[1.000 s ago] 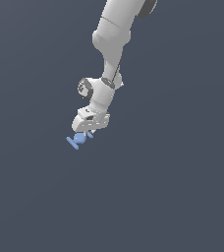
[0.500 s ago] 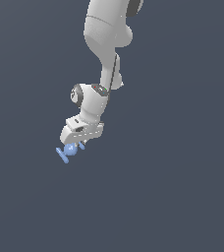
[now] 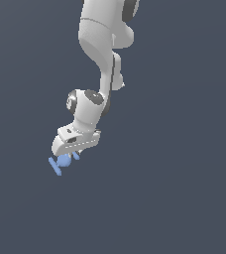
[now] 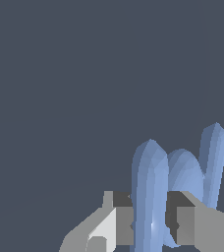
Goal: Pick up the object and move it to a goal position.
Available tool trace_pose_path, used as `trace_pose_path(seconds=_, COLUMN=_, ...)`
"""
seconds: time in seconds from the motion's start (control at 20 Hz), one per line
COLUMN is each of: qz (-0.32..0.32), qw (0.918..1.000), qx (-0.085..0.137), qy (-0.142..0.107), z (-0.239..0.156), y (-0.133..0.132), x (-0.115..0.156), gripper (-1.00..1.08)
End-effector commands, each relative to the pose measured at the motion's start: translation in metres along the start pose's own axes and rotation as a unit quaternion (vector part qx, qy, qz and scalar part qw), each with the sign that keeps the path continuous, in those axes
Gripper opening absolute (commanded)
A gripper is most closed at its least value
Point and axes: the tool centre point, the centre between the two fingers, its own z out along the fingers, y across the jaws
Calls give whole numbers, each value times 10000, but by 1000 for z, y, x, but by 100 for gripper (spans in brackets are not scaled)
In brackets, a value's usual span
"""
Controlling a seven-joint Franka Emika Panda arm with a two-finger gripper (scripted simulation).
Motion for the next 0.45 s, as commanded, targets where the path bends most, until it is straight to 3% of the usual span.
trace_pose_path(seconds=0.0, qz=-3, qw=10000, qx=4, qy=2, z=2, y=7, x=5, gripper=-100)
trace_pose_path(seconds=0.4, qz=-7, qw=10000, qx=5, qy=-1, z=5, y=14, x=11, gripper=-100)
